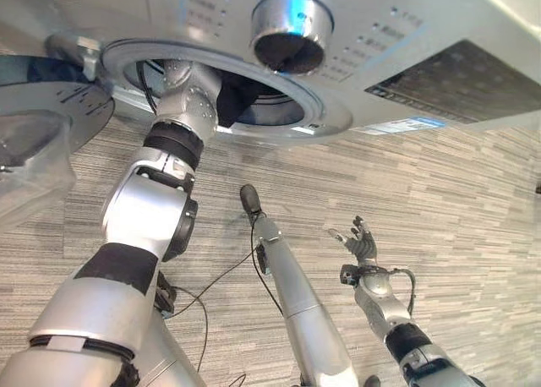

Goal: Grab the laundry basket,head to the washer,open it,put in the laundry and shut it.

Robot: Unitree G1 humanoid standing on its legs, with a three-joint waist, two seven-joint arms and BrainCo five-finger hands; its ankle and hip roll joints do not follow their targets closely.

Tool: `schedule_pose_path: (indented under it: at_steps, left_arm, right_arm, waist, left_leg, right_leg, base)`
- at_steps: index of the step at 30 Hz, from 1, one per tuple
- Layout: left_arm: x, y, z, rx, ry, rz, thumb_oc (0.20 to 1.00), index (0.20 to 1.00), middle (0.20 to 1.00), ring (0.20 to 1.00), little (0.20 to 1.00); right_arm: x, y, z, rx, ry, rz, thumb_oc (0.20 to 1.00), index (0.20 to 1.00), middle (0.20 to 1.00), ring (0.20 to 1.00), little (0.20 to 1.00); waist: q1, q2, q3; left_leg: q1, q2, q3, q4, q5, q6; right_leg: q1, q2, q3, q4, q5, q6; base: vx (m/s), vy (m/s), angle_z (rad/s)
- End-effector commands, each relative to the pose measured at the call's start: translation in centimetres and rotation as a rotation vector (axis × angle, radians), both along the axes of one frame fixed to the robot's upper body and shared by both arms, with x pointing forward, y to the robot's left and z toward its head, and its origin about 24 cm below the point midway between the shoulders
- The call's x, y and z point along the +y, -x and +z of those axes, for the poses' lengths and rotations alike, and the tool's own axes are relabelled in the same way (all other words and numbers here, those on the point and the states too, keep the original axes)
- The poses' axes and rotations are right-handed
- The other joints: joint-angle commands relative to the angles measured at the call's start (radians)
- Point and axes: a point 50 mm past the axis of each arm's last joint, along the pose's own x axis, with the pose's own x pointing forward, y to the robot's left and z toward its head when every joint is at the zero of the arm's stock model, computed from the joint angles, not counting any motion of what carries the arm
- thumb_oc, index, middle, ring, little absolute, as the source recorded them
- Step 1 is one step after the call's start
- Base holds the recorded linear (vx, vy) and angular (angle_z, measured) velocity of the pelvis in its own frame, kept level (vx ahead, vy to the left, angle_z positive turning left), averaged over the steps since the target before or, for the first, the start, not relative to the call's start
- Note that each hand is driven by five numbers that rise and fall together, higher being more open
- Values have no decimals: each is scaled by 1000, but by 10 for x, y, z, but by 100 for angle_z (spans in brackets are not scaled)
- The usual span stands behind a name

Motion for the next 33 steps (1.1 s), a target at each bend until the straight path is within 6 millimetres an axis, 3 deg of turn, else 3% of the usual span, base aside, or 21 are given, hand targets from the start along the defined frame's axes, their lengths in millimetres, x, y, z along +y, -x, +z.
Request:
schedule_pose_path:
  at_steps: [1, 3, 5, 6, 7, 9, 11, 12, 13, 14, 16, 18, 19, 20, 21, 23, 27, 29, 31, 32, 33]
  left_arm:
    - [-2, 80, 161, -547, 78, 32, 200, 200, 200, 200, 200]
    - [18, 104, 183, -682, 151, 49, 200, 200, 200, 200, 200]
    - [19, 104, 181, -688, 105, 70, 200, 200, 200, 200, 200]
    - [25, 95, 172, -640, 33, 98, 878, 878, 878, 878, 878]
    - [26, 87, 164, -593, -42, 117, 1000, 1000, 1000, 1000, 1000]
    - [29, 51, 132, -332, -493, 180, 1000, 1000, 1000, 1000, 1000]
    - [53, 21, 82, 32, -937, 294, 1000, 1000, 1000, 1000, 1000]
    - [62, 14, 65, 179, -1113, 353, 1000, 1000, 1000, 1000, 1000]
    - [72, 6, 37, 391, -1404, 477, 1000, 1000, 1000, 1000, 1000]
    - [72, 6, 37, 391, -1407, 478, 1000, 1000, 1000, 1000, 1000]
    - [66, -1, 13, 499, -1600, 507, 1000, 1000, 1000, 1000, 1000]
    - [56, -4, 9, 512, -1753, 536, 1000, 1000, 1000, 1000, 1000]
    - [30, -5, 15, 429, -2053, 632, 1000, 1000, 1000, 1000, 1000]
    - [30, -5, 15, 429, -2056, 633, 1000, 1000, 1000, 1000, 1000]
    - [5, -3, 27, 290, -2231, 725, 1000, 1000, 1000, 1000, 1000]
    - [-36, 0, 28, 65, -2434, 767, 1000, 1000, 1000, 1000, 1000]
    - [-110, 20, 30, -349, -2471, 773, 1000, 1000, 1000, 1000, 1000]
    - [-136, 30, 22, -455, -2329, 679, 1000, 1000, 1000, 1000, 1000]
    - [-138, 32, 18, -454, -2257, 629, 1000, 1000, 1000, 1000, 1000]
    - [-141, 29, -6, -424, -2168, 509, 1000, 1000, 1000, 1000, 1000]
    - [-141, 29, -6, -423, -2166, 508, 1000, 1000, 1000, 1000, 1000]
  right_arm:
    - [-38, 10, 6, -32, 48, -113, 1000, 1000, 1000, 1000, 1000]
    - [-54, 19, 9, -45, 93, -135, 1000, 1000, 1000, 1000, 1000]
    - [-59, 25, 8, -38, 105, -144, 1000, 1000, 1000, 1000, 1000]
    - [-65, 30, 6, -34, 108, -161, 1000, 1000, 1000, 1000, 1000]
    - [-70, 34, 5, -26, 106, -178, 1000, 1000, 1000, 1000, 1000]
    - [-81, 35, 3, -15, 94, -203, 1000, 1000, 1000, 1000, 1000]
    - [-87, 30, 5, -1, 88, -193, 1000, 1000, 1000, 1000, 1000]
    - [-85, 29, 1, 29, 83, -176, 1000, 1000, 1000, 1000, 1000]
    - [-78, 27, -4, 63, 77, -124, 1000, 1000, 1000, 1000, 1000]
    - [-78, 27, -4, 63, 76, -123, 1000, 1000, 1000, 1000, 1000]
    - [-67, 26, -6, 77, 84, -54, 1000, 1000, 1000, 1000, 1000]
    - [-63, 28, -7, 79, 107, -1, 1000, 1000, 1000, 1000, 1000]
    - [-63, 30, -5, 76, 133, 34, 1000, 1000, 1000, 1000, 1000]
    - [-63, 31, -5, 76, 131, 34, 1000, 1000, 1000, 1000, 1000]
    - [-63, 33, -5, 75, 149, 51, 1000, 1000, 1000, 1000, 1000]
    - [-69, 44, -32, 202, 166, 16, 1000, 1000, 1000, 1000, 1000]
    - [-68, 44, -46, 286, 163, -3, 1000, 1000, 1000, 1000, 1000]
    - [-68, 54, -59, 356, 147, -18, 1000, 1000, 1000, 1000, 1000]
    - [-68, 58, -63, 377, 138, -23, 1000, 1000, 1000, 1000, 1000]
    - [-77, 55, -59, 390, 166, -46, 1000, 1000, 1000, 1000, 1000]
    - [-78, 55, -59, 390, 168, -47, 1000, 1000, 1000, 1000, 1000]
  waist:
    - [-32, 13, -14]
    - [-31, 9, -31]
    - [-26, 13, -37]
    - [-18, 18, -40]
    - [-13, 25, -41]
    - [-10, 44, -41]
    - [-4, 57, -43]
    - [-4, 57, -42]
    - [-9, 52, -44]
    - [-9, 50, -43]
    - [-17, 34, -41]
    - [-23, 21, -41]
    - [-22, 20, -42]
    - [-21, 18, -41]
    - [-17, 18, -39]
    - [1, 31, -29]
    - [36, 52, -16]
    - [57, 60, -11]
    - [64, 62, -9]
    - [75, 61, -9]
    - [74, 63, -8]
  left_leg:
    - [195, 85, 10, -33, -71, -4]
    - [193, 105, 12, -34, -56, -14]
    - [184, 112, 5, -30, -48, -18]
    - [177, 115, -5, -29, -35, -21]
    - [175, 114, -9, -29, -26, -22]
    - [171, 111, -18, -37, -8, -20]
    - [180, 103, -21, -59, 0, -16]
    - [188, 95, -24, -70, 2, -13]
    - [200, 89, -30, -89, 7, -13]
    - [202, 88, -30, -90, 8, -13]
    - [219, 84, -31, -110, 10, -14]
    - [236, 79, -33, -129, 9, -15]
    - [245, 75, -37, -146, 13, -17]
    - [247, 75, -37, -147, 13, -17]
    - [254, 71, -38, -157, 13, -17]
    - [263, 59, -41, -170, 25, -19]
    - [267, 44, -62, -187, 46, -22]
    - [288, 29, -69, -217, 66, -24]
    - [300, 21, -70, -230, 75, -26]
    - [322, 8, -72, -255, 86, -27]
    - [324, 7, -71, -257, 87, -27]
  right_leg:
    - [-21, 26, -50, 25, -100, 44]
    - [-28, 37, -59, 17, -97, 46]
    - [-29, 39, -65, 15, -96, 45]
    - [-27, 38, -69, 13, -96, 43]
    - [-24, 36, -72, 12, -97, 41]
    - [-13, 27, -80, 10, -93, 37]
    - [4, 16, -84, 0, -86, 33]
    - [14, 8, -86, -5, -84, 31]
    - [32, 2, -90, -10, -80, 27]
    - [34, 1, -90, -11, -80, 27]
    - [52, -2, -95, -18, -76, 25]
    - [68, -4, -96, -28, -75, 24]
    - [81, -5, -95, -37, -74, 26]
    - [82, -6, -95, -37, -75, 26]
    - [90, -9, -95, -40, -76, 28]
    - [105, -15, -94, -43, -79, 29]
    - [134, -28, -103, -50, -94, 29]
    - [163, -41, -114, -67, -98, 27]
    - [178, -45, -117, -76, -96, 28]
    - [202, -49, -123, -93, -95, 25]
    - [205, -50, -123, -94, -95, 25]
  base:
    - [59, -65, -21]
    - [54, -91, -29]
    - [26, -82, -18]
    - [11, -71, -15]
    - [3, -37, -9]
    - [-17, 10, 1]
    - [-37, 42, 9]
    - [-22, 25, 16]
    - [-12, 9, 17]
    - [-5, -8, 20]
    - [-8, -1, 27]
    - [-5, 20, 25]
    - [9, 23, 17]
    - [11, 20, 16]
    - [14, 18, 9]
    - [18, 36, 7]
    - [4, 2, 21]
    - [2, -2, 24]
    - [-10, 14, 24]
    - [-15, 14, 33]
    - [-15, 11, 27]
